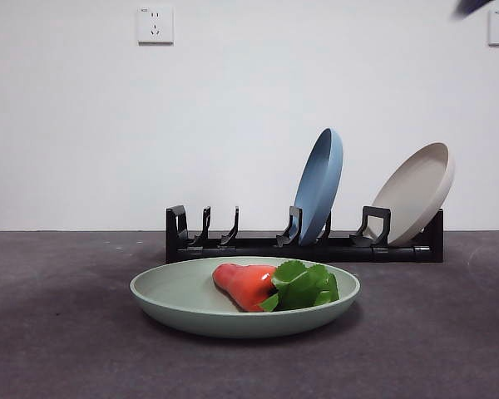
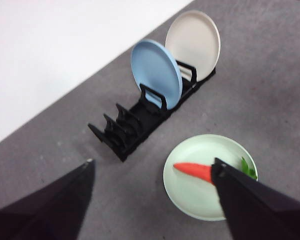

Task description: Take the green plate from the plate rack,put the plate on the table,take the carrot from the table,put the carrot in the plate

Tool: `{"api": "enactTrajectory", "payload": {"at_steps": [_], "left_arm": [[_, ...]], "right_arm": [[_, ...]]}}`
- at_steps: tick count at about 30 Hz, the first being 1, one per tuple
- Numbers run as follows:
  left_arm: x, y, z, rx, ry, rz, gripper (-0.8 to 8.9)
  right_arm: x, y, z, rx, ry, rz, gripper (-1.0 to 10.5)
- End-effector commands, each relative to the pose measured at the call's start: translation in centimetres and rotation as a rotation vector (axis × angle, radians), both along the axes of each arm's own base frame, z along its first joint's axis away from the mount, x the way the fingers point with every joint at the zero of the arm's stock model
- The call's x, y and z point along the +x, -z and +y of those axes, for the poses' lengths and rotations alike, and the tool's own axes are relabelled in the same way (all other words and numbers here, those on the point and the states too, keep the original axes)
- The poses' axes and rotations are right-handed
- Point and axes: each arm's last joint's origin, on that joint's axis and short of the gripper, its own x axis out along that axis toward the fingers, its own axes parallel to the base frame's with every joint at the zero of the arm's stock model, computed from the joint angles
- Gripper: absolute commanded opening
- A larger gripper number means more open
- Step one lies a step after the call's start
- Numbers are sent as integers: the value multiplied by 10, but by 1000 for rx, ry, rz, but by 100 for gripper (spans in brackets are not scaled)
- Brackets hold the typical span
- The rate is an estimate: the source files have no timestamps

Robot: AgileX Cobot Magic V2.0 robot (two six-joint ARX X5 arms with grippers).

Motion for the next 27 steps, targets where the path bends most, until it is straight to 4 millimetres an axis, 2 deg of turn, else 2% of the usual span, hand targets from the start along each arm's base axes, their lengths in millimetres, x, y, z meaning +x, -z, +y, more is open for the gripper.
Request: {"api": "enactTrajectory", "payload": {"at_steps": [1, 2, 6, 27], "left_arm": [[-1, 1, 1, -27, -20, 24, -33], [-1, 1, 1, -25, -19, 26, -1], [-1, 1, 2, -23, -20, 27, -6], [0, 1, 1, -20, -22, 26, -3]], "right_arm": [[-11, -5, -9, 9, -17, -36, -11], [-13, -7, -12, 18, -17, -46, -11], [-19, -10, -17, 39, -16, -70, -11], [-20, -11, -19, 45, -16, -75, 2]]}}
